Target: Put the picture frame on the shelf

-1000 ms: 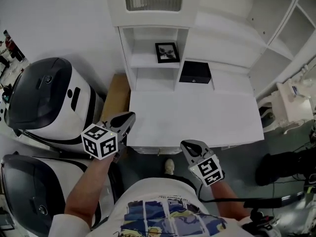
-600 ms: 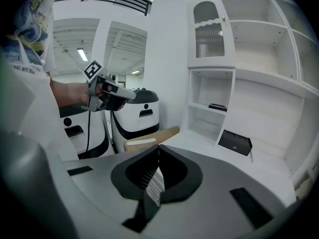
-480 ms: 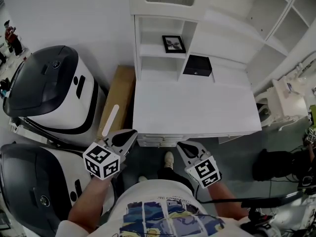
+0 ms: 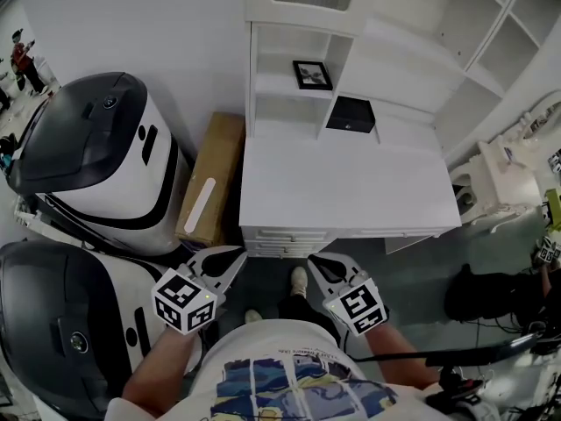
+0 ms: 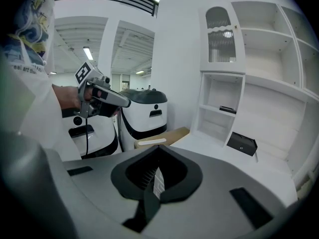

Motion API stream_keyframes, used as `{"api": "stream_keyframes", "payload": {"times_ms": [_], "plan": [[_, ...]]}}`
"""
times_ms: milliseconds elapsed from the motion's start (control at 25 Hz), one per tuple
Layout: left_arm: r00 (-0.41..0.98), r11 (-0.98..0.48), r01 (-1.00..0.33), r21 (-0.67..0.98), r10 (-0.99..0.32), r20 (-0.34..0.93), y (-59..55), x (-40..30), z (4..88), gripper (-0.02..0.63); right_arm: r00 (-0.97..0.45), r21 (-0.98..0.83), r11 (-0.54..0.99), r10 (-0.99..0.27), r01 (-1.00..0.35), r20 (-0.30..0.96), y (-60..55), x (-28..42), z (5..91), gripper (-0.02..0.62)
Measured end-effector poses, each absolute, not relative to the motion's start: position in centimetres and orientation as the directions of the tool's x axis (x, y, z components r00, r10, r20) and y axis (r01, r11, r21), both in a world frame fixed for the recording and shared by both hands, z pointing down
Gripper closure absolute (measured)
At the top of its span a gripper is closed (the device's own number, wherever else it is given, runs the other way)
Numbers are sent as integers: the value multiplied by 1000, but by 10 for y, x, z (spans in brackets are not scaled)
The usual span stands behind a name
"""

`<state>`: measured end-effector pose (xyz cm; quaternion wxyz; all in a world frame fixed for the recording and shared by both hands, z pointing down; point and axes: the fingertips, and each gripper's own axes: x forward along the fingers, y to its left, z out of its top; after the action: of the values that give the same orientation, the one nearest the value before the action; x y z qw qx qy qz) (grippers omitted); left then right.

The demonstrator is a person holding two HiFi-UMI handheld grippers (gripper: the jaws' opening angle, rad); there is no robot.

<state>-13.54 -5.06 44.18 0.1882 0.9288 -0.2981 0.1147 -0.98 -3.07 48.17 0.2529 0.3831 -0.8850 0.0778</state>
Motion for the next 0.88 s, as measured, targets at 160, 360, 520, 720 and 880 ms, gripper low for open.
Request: {"api": "stream_keyframes", "payload": {"times_ms": [160,360,520,720,880], "plan": [[794,-753,-599,272,-513,327,-36,-141,442,592,-588,60,705,-632,-706,504,-22,-19,480,571],[795,-757,-597,266,-512,326,-23,-147,444,593,-591,64,709,-631,-703,502,-13,-27,479,571],[799,-758,-592,276,-506,324,-15,-151,448,594,-595,62,715,-624,-697,507,-5,-36,483,571],[797,-752,-595,284,-509,325,-6,-155,452,593,-600,68,722,-620,-688,506,-1,-41,483,571],[796,-748,-598,288,-511,324,0,-156,454,594,-607,70,732,-610,-678,509,2,-45,482,571]]}}
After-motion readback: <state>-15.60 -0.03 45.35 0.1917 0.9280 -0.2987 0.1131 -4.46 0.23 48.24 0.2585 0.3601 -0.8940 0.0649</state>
